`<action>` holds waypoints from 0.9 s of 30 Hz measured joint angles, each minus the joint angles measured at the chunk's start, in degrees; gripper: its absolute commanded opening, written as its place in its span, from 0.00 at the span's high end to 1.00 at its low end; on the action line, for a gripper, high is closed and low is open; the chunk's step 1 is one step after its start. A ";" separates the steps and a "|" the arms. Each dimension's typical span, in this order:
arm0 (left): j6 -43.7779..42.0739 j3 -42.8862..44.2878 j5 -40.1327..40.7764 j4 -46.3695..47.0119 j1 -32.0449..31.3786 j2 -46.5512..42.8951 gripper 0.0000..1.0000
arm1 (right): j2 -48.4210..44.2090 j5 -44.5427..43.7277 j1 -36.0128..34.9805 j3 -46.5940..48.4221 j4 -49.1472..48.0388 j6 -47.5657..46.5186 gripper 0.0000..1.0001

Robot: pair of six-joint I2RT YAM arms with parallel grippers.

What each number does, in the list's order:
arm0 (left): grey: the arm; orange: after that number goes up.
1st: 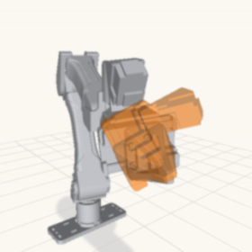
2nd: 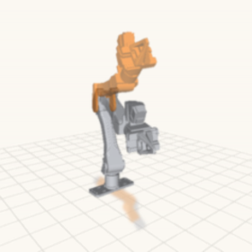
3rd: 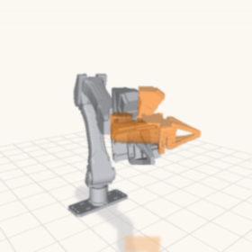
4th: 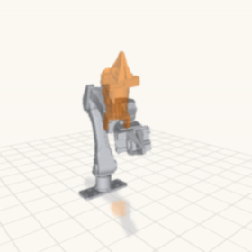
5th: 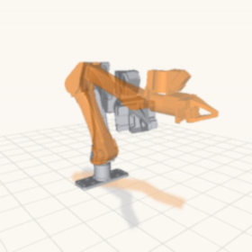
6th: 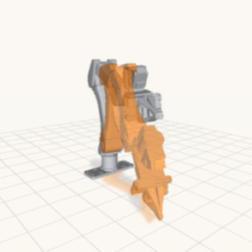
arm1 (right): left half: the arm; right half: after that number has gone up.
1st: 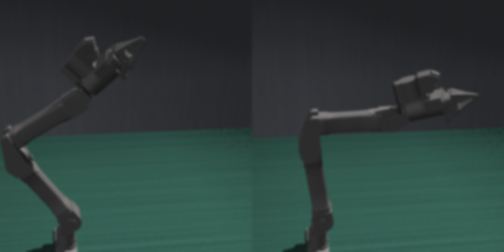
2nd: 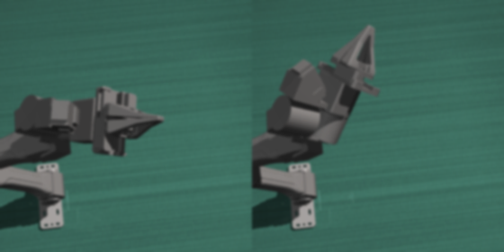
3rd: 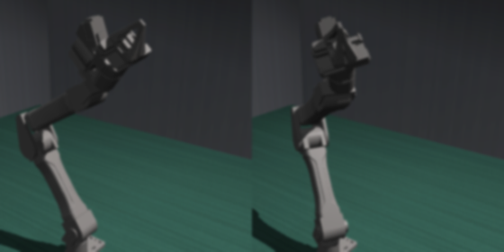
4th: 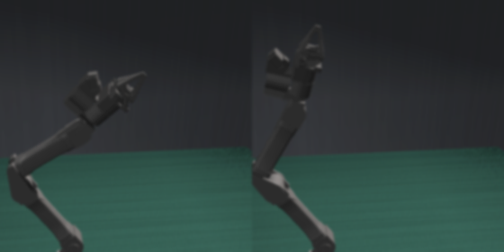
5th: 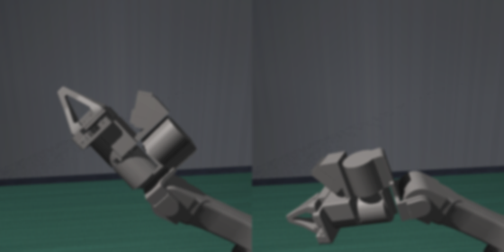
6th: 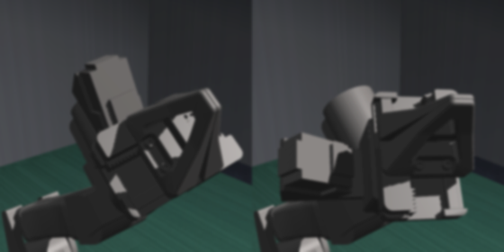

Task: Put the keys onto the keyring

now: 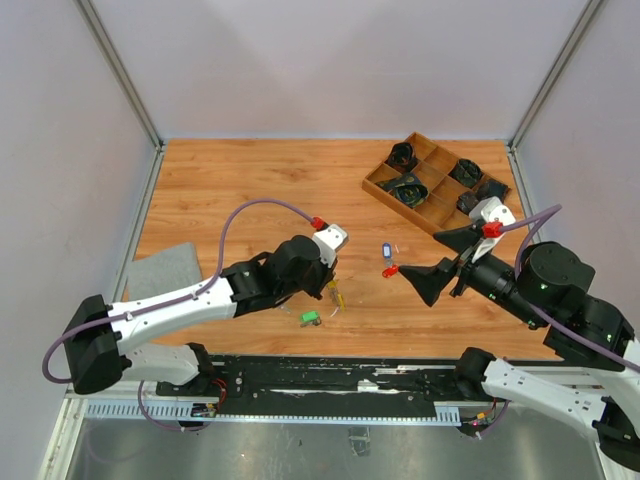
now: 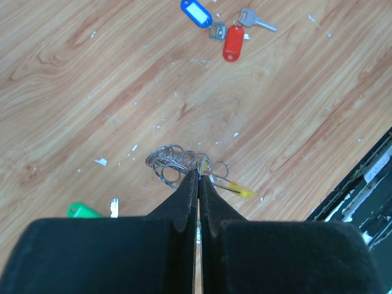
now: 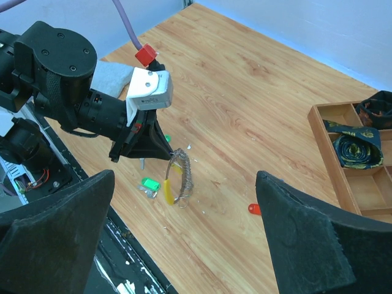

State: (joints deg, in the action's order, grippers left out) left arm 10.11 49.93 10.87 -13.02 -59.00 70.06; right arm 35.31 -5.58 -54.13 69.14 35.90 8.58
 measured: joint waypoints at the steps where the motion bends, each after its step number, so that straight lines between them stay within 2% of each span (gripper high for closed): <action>1: 0.02 -0.22 0.04 -0.15 0.00 -0.09 1.00 | 0.22 0.04 -0.02 0.00 0.02 0.00 0.02; 13: -0.22 -1.70 1.01 -2.49 0.04 -3.19 0.99 | 1.33 1.53 0.00 -0.02 0.39 0.00 0.02; 27: -2.58 5.79 -8.57 4.33 -0.02 17.11 0.99 | 0.42 2.71 -0.02 -0.98 0.48 0.44 0.02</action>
State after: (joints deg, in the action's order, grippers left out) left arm 7.53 55.72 2.31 -8.69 -59.02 87.18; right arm 35.73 -2.87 -54.15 68.16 36.38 9.02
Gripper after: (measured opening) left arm 0.014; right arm 0.984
